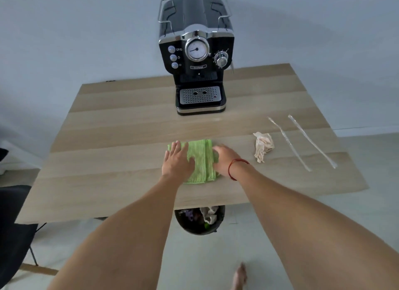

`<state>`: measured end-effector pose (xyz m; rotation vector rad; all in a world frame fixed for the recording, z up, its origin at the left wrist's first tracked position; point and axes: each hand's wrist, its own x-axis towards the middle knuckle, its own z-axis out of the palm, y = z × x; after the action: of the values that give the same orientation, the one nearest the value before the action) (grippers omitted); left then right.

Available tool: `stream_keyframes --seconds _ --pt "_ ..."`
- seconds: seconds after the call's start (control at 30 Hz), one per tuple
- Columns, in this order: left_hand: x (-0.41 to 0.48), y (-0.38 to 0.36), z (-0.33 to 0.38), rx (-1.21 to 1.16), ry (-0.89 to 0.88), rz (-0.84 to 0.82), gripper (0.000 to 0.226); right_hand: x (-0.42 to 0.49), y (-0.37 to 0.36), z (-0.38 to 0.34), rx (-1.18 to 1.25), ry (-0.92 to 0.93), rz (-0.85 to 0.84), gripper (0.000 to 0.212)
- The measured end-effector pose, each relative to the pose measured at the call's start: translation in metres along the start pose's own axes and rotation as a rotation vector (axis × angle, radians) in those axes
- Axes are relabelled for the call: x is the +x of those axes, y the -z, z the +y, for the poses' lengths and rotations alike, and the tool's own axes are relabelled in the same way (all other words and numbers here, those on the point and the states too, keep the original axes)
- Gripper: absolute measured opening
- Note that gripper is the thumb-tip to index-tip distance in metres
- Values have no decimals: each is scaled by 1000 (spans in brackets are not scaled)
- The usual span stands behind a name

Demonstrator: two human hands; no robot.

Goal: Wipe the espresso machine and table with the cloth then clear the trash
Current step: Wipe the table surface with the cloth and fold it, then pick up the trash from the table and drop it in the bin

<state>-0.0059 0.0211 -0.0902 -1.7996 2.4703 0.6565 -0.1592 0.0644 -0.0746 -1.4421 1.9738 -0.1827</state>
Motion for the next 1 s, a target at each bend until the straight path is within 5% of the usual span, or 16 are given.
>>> stream_keyframes --seconds 0.27,0.5,0.7,1.0 --pt "8 -1 140 -320 6 -3 18 -35 90 117 11 -194 242 34" --pt "39 -64 262 -305 -3 -108 26 -20 131 217 254 -360 394 35" --pt "58 -90 294 -159 172 -171 52 -3 129 254 136 -324 389 23" --pt "60 -93 302 -232 227 -139 27 1 121 261 238 -454 402 21"
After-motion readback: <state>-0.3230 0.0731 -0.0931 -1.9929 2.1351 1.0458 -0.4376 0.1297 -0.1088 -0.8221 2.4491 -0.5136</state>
